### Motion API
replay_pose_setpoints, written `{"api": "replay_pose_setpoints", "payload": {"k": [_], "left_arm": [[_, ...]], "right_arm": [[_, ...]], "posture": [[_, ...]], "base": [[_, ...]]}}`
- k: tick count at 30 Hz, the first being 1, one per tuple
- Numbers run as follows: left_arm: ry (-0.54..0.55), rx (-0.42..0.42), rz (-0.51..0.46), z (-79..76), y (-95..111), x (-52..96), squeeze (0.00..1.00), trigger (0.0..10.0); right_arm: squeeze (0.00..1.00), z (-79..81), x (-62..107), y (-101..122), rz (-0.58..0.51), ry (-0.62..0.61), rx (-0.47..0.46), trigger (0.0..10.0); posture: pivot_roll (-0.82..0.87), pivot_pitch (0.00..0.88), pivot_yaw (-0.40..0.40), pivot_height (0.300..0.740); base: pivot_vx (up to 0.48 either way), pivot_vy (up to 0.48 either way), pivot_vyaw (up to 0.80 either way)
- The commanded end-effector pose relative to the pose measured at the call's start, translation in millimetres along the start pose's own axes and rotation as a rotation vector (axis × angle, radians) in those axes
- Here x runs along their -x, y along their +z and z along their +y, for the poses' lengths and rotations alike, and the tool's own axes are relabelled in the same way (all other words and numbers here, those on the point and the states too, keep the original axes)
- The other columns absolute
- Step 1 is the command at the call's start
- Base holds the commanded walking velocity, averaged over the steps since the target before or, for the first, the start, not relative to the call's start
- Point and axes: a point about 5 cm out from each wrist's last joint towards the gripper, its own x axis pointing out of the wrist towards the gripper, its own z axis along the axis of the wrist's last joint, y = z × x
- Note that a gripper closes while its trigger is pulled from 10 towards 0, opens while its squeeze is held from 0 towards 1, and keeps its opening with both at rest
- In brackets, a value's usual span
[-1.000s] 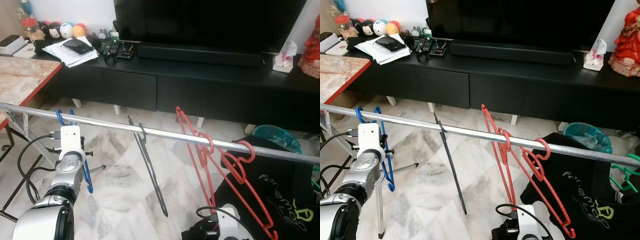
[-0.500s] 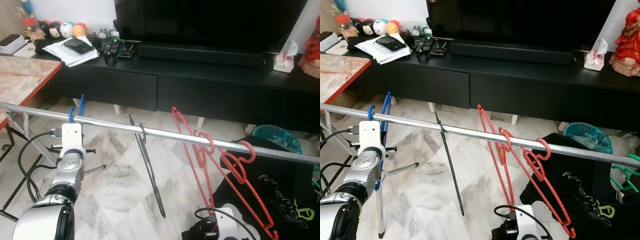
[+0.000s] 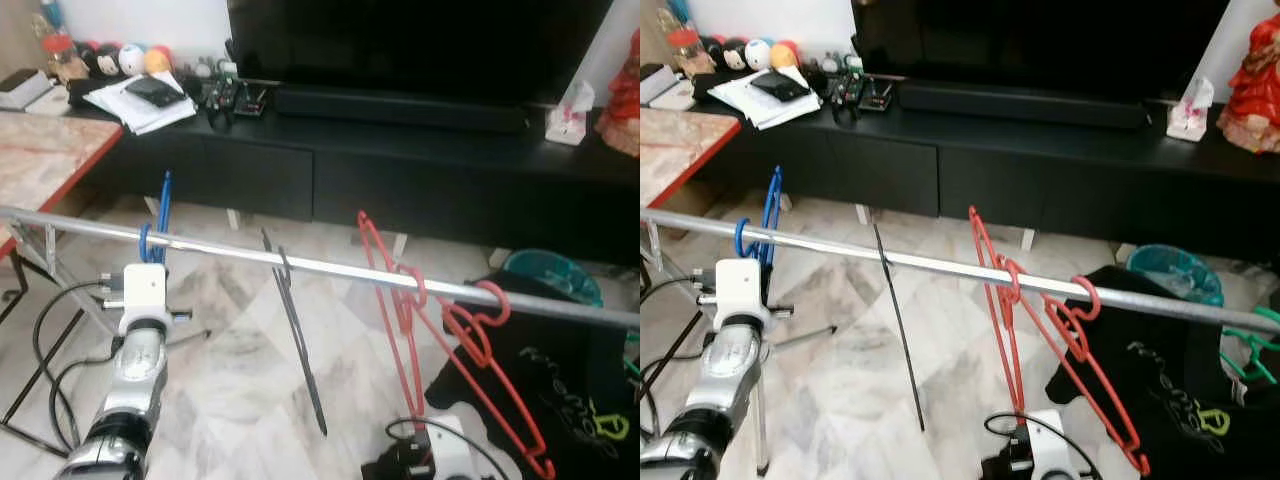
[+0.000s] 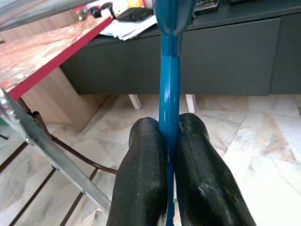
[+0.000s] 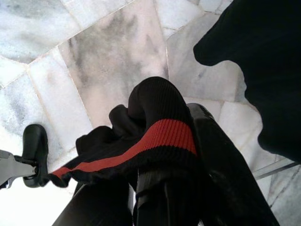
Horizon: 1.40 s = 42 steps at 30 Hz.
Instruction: Hang hanger
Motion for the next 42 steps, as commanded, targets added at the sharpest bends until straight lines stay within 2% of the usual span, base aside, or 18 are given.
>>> {"api": "replay_pose_setpoints", "payload": {"k": [1,2,3,7,11,13,14,16,18,22,26,29,38,42], "left_arm": [[-0.037,-0.013,-0.017,-6.4,-6.5,13.3,0.00,10.0],[-0.037,-0.013,-0.017,-6.4,-6.5,13.3,0.00,10.0],[-0.064,-0.014,0.007,-9.8,-18.4,26.0,0.00,10.0],[-0.061,-0.002,0.043,-10.9,-29.5,39.3,0.00,10.0],[-0.089,0.010,0.036,-14.8,-29.0,47.7,0.00,10.0],[-0.123,0.012,0.023,-18.3,-27.0,52.5,0.00,10.0],[-0.123,0.012,0.023,-18.3,-27.0,52.5,0.00,10.0],[-0.111,0.024,0.024,-16.2,-27.0,54.4,0.00,10.0],[-0.094,0.053,0.027,-15.2,-27.3,55.7,0.00,10.0],[-0.110,0.059,0.050,-20.7,-29.1,60.4,0.00,10.0],[-0.120,0.068,0.048,-22.8,-28.0,60.7,0.00,10.0],[-0.077,0.106,0.054,-20.2,-26.7,60.2,0.00,10.0],[-0.048,0.116,0.044,-16.0,-23.5,58.6,0.00,10.0],[-0.050,0.121,0.057,-19.0,-25.8,60.3,0.00,10.0]], "right_arm": [[0.00,-1.4,1.5,-5.5,0.011,-0.003,-0.002,10.0],[0.00,-1.4,1.5,-5.5,0.011,-0.003,-0.002,10.0],[0.00,-2.8,1.2,-4.3,0.005,0.003,0.010,10.0],[0.00,-7.3,-0.1,2.1,-0.025,-0.007,-0.002,10.0],[0.00,-12.9,-1.3,9.2,-0.061,-0.036,-0.011,10.0],[0.00,-14.3,-2.8,26.8,-0.158,-0.044,0.007,10.0],[0.00,-14.3,-2.8,26.8,-0.158,-0.044,0.007,10.0],[0.00,-16.7,-3.3,49.0,-0.272,-0.053,-0.025,10.0],[0.00,-20.0,-2.8,62.8,-0.340,-0.067,-0.053,10.0],[0.00,-20.9,-2.3,84.7,-0.420,-0.070,-0.037,10.0],[0.00,-19.4,-1.8,89.7,-0.442,-0.058,-0.047,10.0],[0.00,-24.1,2.1,103.6,-0.526,-0.084,-0.101,10.0],[0.00,-28.6,5.8,113.8,-0.562,-0.137,-0.176,10.0],[0.00,-24.0,5.3,113.7,-0.560,-0.109,-0.145,10.0]], "posture": [[-0.06,0.023,0.014,0.740],[-0.06,0.023,0.014,0.740],[-0.06,0.018,0.012,0.740],[-0.07,0.016,0.011,0.740],[-0.06,0.020,0.008,0.740],[-0.06,0.030,0.007,0.740],[-0.06,0.030,0.007,0.740],[-0.06,0.032,0.008,0.740],[-0.06,0.034,0.011,0.740],[-0.07,0.037,0.009,0.740],[-0.07,0.039,0.010,0.740],[-0.08,0.043,0.007,0.740],[-0.09,0.039,-0.001,0.740],[-0.09,0.037,-0.002,0.740]], "base": [[0.000,0.000,0.00],[0.000,0.000,0.00],[0.000,0.000,0.00],[0.000,0.000,0.00],[0.000,0.000,0.00],[0.000,0.000,0.00],[0.000,0.000,0.00],[0.000,0.000,0.00],[0.000,0.000,0.00],[0.000,0.000,0.00],[0.000,0.000,0.00],[0.000,0.000,0.00],[0.000,0.000,0.00],[0.000,0.000,0.00]]}}
